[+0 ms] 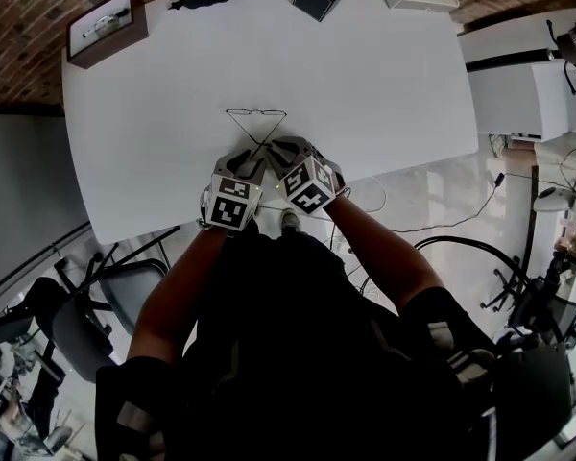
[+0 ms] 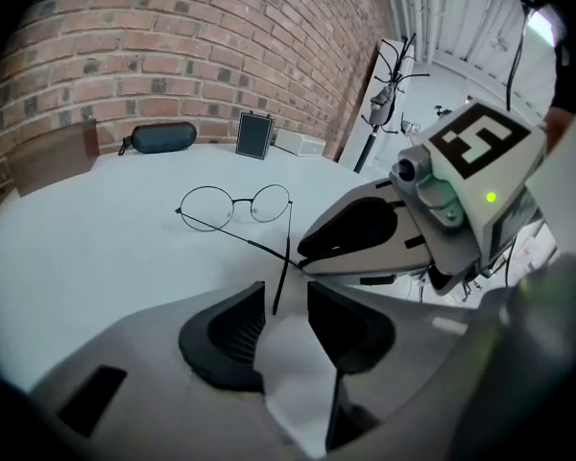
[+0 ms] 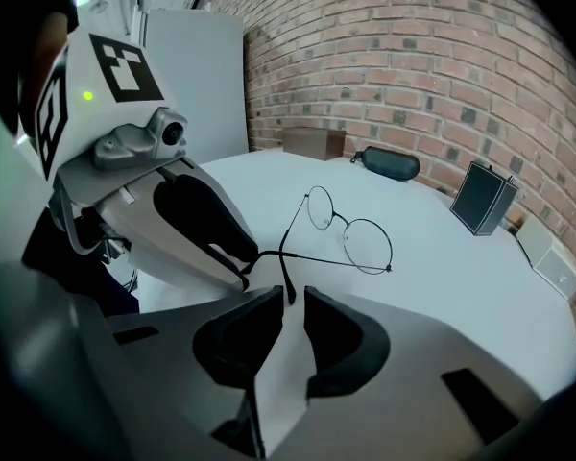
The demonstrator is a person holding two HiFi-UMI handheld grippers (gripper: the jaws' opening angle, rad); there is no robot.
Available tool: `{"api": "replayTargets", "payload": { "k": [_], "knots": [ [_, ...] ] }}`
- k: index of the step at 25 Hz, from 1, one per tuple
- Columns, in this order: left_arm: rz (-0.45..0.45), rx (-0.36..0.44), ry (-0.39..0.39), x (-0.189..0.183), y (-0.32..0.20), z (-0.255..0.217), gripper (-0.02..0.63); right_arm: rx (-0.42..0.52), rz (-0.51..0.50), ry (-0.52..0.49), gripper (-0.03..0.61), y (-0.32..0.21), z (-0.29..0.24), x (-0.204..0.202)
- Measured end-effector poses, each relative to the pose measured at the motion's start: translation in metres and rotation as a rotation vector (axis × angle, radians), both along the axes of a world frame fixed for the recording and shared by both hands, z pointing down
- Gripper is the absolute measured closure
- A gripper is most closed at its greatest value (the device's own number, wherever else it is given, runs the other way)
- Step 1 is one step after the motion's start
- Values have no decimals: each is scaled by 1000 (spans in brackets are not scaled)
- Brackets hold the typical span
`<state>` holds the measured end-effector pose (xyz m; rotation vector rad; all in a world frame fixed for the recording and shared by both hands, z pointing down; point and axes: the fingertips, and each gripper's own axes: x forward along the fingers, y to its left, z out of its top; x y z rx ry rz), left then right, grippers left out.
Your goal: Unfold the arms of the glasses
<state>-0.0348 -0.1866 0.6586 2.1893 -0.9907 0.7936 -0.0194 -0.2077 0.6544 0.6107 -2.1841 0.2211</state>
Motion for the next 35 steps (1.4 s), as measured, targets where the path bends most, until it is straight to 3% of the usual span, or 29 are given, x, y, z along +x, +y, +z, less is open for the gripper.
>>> {"api": "replayTargets", "payload": {
  "k": [3, 6, 10, 15, 18, 26, 35],
  "knots": [
    [-2, 5, 6, -6, -1, -3, 466, -7, 38, -26, 514, -2, -7, 3],
    [-105, 29, 47, -20, -11, -14, 465, -38, 115, -93, 492, -4, -18, 5],
    [-253, 58, 95, -34, -36, -29, 465, -75, 300, -186, 488, -18, -35, 10],
    [-340, 56, 117, -35, -59, -35, 465, -148, 540, -271, 474, -34, -44, 16],
    [-366, 21, 84, -35, -66, -25, 465, -202, 631, -294, 457, -41, -37, 17],
    [-329, 11, 48, -34, -67, -17, 465, -271, 671, -254, 443, -43, -15, 19],
    [-262, 33, -14, -51, -57, -18, 465, -206, 585, -198, 442, -48, -19, 30]
  ]
}}
